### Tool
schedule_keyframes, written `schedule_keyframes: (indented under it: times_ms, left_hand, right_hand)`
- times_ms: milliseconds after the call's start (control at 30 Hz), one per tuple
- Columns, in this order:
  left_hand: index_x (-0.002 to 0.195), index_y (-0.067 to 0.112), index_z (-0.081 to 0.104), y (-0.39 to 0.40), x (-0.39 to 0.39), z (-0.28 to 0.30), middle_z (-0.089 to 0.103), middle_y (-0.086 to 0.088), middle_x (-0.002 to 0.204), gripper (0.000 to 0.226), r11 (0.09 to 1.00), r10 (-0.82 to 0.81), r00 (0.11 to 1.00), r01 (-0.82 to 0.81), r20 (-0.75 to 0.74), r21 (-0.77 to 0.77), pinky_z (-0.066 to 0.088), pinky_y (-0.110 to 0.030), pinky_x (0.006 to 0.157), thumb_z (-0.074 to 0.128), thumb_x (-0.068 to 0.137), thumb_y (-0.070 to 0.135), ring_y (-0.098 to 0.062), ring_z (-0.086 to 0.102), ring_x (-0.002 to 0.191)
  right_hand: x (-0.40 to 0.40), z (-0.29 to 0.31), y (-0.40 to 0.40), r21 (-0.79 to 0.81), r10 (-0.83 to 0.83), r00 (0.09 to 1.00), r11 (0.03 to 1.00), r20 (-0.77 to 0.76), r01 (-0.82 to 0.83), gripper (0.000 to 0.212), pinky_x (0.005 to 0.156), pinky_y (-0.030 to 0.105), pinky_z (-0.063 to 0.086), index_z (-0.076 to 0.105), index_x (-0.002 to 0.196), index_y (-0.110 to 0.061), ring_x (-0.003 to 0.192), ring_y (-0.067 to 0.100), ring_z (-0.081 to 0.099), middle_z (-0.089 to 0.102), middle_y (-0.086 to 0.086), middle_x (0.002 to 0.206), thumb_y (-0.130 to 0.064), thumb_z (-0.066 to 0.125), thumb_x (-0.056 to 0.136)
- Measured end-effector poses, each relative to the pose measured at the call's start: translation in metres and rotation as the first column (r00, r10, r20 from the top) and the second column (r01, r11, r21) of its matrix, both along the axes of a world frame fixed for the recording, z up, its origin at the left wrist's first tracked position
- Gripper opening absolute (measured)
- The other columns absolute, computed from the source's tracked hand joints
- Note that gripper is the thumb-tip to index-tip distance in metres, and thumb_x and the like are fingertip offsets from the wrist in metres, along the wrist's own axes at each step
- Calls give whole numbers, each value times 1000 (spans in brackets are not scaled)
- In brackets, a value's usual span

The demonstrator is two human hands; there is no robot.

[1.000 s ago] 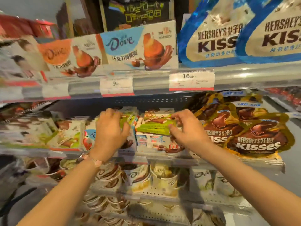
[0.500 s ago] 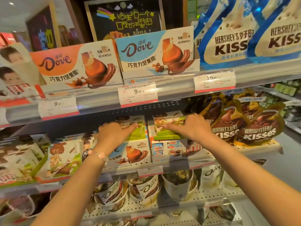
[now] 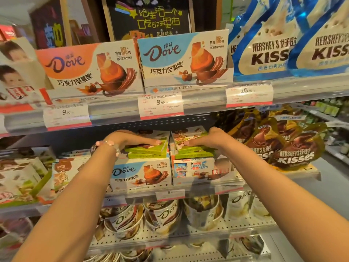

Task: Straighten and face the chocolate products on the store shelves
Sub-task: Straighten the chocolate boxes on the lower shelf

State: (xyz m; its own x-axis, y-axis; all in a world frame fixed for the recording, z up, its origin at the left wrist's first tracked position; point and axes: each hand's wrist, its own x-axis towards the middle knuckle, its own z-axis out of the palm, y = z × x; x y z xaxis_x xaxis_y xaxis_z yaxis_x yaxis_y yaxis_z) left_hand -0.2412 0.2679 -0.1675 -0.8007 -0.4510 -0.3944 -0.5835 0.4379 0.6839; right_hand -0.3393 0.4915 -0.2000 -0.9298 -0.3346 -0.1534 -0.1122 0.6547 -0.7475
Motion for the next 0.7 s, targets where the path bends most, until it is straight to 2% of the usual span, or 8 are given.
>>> schedule_keyframes:
  times_ms: [100,200,267,333,433,567,633,700]
  left_hand:
    - [115,11,56,3,2,1,60,-15,119,77,998,58,997,-57,47,-15,42,-43,96,81,54,51,-34,54,115]
    - [113,10,55,6,2,2,58,-10,114,75,996,91,996,-91,-24,13,42,-45,98,84,53,45,-32,52,116]
    - [96,10,57,10,5,3,61,-4,99,61,995,101,993,-100,-53,19,49,-41,84,85,52,44,-26,59,99]
    - [83,14,57,14,7,6,64,-1,78,57,994,106,992,-105,-70,22,47,-31,63,83,44,46,-16,59,77]
    - [82,12,62,14,9,2,72,-1,62,58,982,160,972,-139,-172,125,51,-25,54,83,35,39,-13,68,64]
    - [102,9,61,14,14,-12,73,-3,70,38,943,241,937,-165,-254,289,50,-20,43,78,71,24,-11,70,59]
    - [114,9,55,12,19,-16,71,-5,81,38,922,300,905,-193,-303,336,50,-20,43,70,82,22,-12,70,62]
    - [116,9,55,10,25,-16,69,-5,84,32,904,333,878,-194,-343,381,50,-21,43,64,87,21,-13,67,69]
  right_hand:
    - [-3,10,-1,-38,51,988,998,145,-46,110,95,37,39,21,145,-5,134,33,33,28,13,151,-43,82,62]
    - [-2,18,-3,0,92,970,996,226,-95,104,97,39,36,23,144,-4,134,33,33,30,15,150,-40,80,65]
    - [-3,22,-4,31,118,958,991,263,-131,94,103,39,37,33,139,-5,129,32,40,41,15,143,-41,80,65]
    - [-7,23,-5,27,130,951,989,281,-144,85,102,39,41,43,131,-4,120,30,50,52,14,131,-40,81,64]
    - [-11,24,-3,29,145,951,987,273,-159,84,97,38,44,44,131,-5,119,30,50,52,13,131,-39,81,64]
    - [-11,22,0,-30,176,941,984,290,-174,79,93,39,41,45,131,-5,118,30,51,54,13,127,-41,77,69]
    - [-8,22,4,-79,198,922,980,333,-182,59,87,35,45,55,117,-7,101,25,60,64,10,108,-40,74,72]
    - [-4,21,8,-197,213,911,969,353,-150,36,64,28,52,59,96,-10,75,16,66,71,4,80,-33,74,73]
